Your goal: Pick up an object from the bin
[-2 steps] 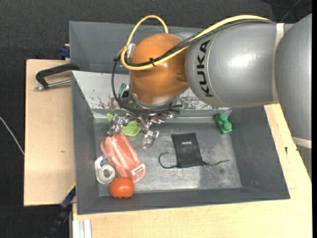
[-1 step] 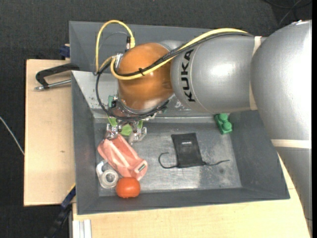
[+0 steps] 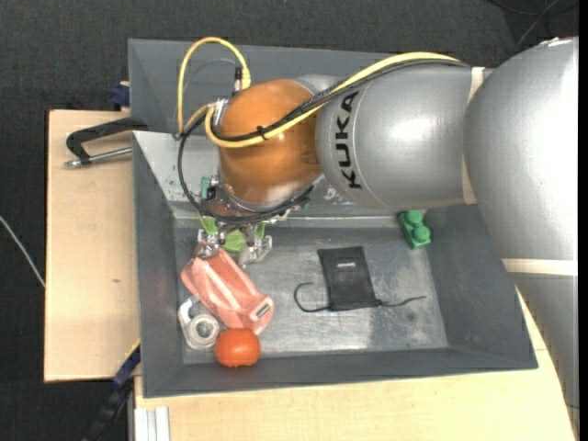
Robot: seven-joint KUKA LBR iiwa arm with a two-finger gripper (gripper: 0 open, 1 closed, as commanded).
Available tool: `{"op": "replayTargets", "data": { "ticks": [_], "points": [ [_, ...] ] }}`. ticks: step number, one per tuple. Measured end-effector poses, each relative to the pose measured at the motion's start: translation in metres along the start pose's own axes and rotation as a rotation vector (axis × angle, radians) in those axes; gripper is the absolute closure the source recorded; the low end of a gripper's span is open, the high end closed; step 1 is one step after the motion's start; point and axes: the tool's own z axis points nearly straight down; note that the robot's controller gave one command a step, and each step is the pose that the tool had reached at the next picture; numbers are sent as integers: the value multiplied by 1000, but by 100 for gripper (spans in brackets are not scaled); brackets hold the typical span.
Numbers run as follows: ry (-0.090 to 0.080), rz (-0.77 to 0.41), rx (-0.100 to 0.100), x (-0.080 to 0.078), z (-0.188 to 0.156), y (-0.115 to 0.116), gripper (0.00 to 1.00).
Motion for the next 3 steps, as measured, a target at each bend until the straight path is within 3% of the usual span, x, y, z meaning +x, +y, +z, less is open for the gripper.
{"op": "replayTargets", "data": {
  "ticks": [1,2,3],
  "points": [
    [5,2,-2,5,-4,3,100],
    [16,-214,-28,-18,-69,9,100],
    [17,-214,-29,-18,-69,9,100]
  ]
}}
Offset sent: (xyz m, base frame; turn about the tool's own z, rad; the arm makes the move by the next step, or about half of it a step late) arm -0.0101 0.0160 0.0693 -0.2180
